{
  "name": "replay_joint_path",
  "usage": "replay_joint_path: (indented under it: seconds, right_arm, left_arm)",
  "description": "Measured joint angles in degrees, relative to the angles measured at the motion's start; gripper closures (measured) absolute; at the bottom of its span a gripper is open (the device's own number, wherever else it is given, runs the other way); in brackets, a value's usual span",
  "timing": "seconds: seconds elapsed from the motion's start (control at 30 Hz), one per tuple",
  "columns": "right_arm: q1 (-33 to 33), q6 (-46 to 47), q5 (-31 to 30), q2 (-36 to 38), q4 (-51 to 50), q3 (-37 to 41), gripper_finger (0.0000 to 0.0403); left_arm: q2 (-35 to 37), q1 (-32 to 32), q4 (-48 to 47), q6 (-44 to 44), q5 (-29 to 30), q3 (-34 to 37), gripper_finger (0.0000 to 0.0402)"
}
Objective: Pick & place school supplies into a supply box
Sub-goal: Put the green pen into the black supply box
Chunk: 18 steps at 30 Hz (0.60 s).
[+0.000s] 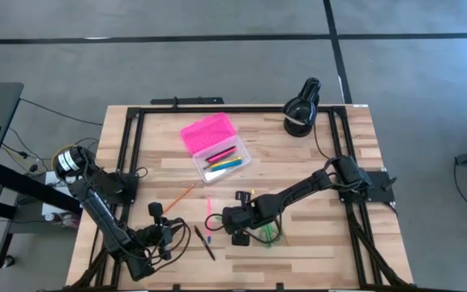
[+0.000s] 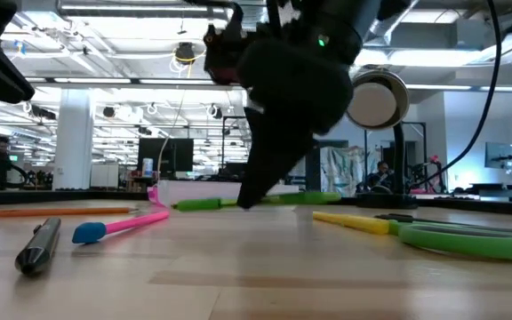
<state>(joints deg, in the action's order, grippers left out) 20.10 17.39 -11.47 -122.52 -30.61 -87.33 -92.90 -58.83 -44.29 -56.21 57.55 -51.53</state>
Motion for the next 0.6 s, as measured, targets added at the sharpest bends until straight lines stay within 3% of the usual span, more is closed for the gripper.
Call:
replay_joint_path:
  seconds: [0.2, 0.33, 0.6]
  right_arm:
    - [-0.39, -4.81, -3.73, 0.13, -6.33, -4.95, 0.0388]
    - [-1.82, -13.35, -8.82, 0.24, -8.94, -6.48, 0.0389]
    - [-8.99, -21.96, -12.95, 0.26, -8.93, -6.58, 0.0385]
  left_arm:
    - [0.00, 0.00, 0.00, -0.01, -0.06, 0.00, 0.0345]
    - [0.00, -0.02, 0.00, -0.04, -0.06, 0.00, 0.0345]
    - [0.00, 0.00, 0.02, -0.06, -0.06, 0.00, 0.0345]
